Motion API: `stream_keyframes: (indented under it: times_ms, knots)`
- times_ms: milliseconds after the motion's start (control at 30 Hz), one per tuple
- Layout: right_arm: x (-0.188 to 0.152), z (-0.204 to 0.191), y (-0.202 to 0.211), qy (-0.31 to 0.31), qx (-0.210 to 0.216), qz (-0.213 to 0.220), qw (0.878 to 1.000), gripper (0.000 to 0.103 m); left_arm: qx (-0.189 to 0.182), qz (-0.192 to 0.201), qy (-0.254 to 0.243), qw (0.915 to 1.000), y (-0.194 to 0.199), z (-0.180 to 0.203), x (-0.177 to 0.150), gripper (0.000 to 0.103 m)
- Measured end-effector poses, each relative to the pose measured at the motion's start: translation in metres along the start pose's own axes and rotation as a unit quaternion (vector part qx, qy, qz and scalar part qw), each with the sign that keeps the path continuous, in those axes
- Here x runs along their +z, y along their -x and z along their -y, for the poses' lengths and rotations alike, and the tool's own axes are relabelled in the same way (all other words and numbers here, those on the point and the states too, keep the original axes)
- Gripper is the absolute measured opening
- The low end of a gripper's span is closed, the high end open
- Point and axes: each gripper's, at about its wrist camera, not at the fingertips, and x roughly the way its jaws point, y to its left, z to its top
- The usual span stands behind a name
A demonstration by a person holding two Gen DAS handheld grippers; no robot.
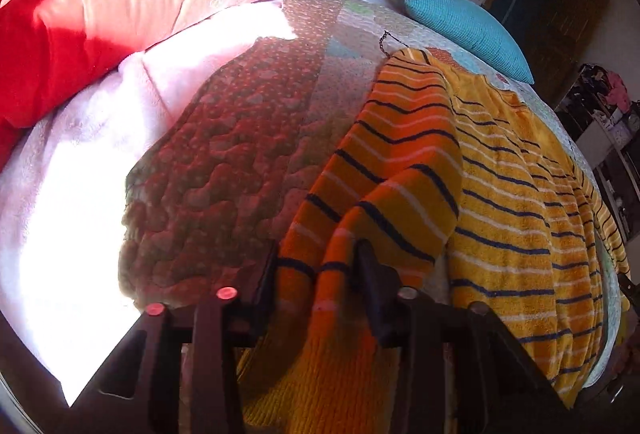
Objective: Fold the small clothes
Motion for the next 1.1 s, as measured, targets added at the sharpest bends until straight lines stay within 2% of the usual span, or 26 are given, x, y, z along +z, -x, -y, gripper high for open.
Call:
stream_keyframes:
  times_ms: [33, 67, 167, 233, 300, 433, 533, 633, 800, 967, 1100]
  knots:
    - [-0.001, -0.003, 0.000, 0.000, 0.000, -0.001, 1.000, 0.064, -0.025, -0.008, 0.018, 0.9995, 0.001, -0.006, 0.004, 0.013]
    - [-0.002, -0.004, 0.000, 0.001, 0.000, -0.001, 1.000, 0.064, -0.026, -0.009, 0.032, 0.9991, 0.003, -0.012, 0.010, 0.013]
    - [-0.001, -0.010, 0.002, 0.002, -0.003, 0.002, 1.000, 0.064, 0.048, 0.027, 0.035, 0.9979, 0.021, -0.035, 0.039, 0.012]
    - [-0.001, -0.015, 0.004, 0.005, -0.004, 0.007, 1.000, 0.064, 0.102, 0.052, 0.044, 0.9924, 0.033, -0.057, 0.066, 0.012]
    - [-0.001, -0.018, 0.005, 0.006, -0.004, 0.009, 1.000, 0.064, 0.135, 0.066, 0.060, 0.9869, 0.041, -0.079, 0.092, 0.012]
    - [-0.004, -0.025, -0.001, -0.005, 0.008, 0.000, 1.000, 0.064, 0.146, 0.059, 0.081, 0.9842, 0.038, -0.102, 0.129, 0.012]
    - [-0.007, -0.030, -0.004, -0.008, 0.020, -0.003, 1.000, 0.064, 0.133, 0.051, 0.082, 0.9865, 0.035, -0.085, 0.142, 0.012]
    - [-0.010, -0.033, -0.004, -0.003, 0.024, 0.001, 1.000, 0.064, 0.080, 0.052, 0.057, 0.9939, 0.036, -0.042, 0.150, 0.012]
    - [-0.014, -0.023, 0.001, -0.019, 0.046, 0.013, 0.999, 0.064, -0.009, 0.042, -0.010, 0.9990, 0.020, 0.077, 0.163, 0.012]
    - [-0.023, -0.001, 0.011, -0.044, 0.068, 0.020, 0.997, 0.064, -0.086, 0.008, -0.079, 0.9932, -0.026, 0.216, 0.156, 0.012]
    - [-0.028, 0.021, 0.015, -0.066, 0.071, 0.019, 0.995, 0.064, -0.142, -0.034, -0.123, 0.9816, -0.072, 0.315, 0.125, 0.013]
